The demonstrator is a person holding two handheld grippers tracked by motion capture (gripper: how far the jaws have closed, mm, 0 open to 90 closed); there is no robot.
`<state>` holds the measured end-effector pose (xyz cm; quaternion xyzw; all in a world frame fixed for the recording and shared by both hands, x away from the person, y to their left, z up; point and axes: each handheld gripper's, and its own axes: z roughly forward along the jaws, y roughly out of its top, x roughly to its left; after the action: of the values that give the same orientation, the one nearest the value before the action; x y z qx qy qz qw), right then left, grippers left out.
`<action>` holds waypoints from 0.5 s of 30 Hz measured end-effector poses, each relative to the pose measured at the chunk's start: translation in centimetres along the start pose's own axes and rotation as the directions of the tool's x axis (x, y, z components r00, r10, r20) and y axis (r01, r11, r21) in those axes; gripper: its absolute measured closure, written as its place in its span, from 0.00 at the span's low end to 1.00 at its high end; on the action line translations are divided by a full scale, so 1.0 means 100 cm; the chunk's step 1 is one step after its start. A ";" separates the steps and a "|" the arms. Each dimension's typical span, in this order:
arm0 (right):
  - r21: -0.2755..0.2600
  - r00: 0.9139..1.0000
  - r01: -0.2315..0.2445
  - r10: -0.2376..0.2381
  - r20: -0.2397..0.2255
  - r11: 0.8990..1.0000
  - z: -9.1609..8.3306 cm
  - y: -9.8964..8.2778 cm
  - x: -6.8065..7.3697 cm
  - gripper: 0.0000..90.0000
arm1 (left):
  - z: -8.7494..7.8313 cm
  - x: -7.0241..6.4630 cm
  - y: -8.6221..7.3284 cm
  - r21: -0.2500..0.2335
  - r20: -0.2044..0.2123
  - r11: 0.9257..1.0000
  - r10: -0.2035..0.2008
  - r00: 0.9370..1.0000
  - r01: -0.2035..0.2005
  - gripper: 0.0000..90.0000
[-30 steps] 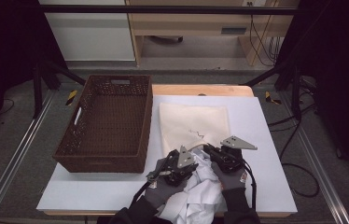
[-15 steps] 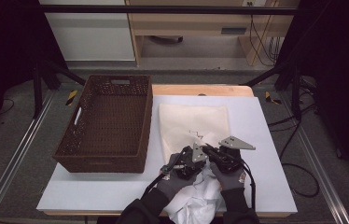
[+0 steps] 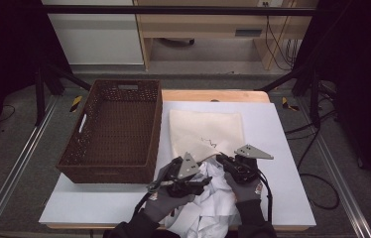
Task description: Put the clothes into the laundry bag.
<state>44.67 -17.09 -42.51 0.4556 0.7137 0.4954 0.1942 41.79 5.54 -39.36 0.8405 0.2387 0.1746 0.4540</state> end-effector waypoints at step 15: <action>0.006 1.000 0.000 0.000 0.001 1.000 0.001 0.000 0.000 0.98 | 0.024 0.033 -0.040 0.125 -0.028 0.989 -0.082 0.996 0.085 0.58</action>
<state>44.70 -17.07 -42.57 0.4564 0.7151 0.4929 0.1932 44.74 7.63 -43.81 0.8547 0.2892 0.1498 0.4043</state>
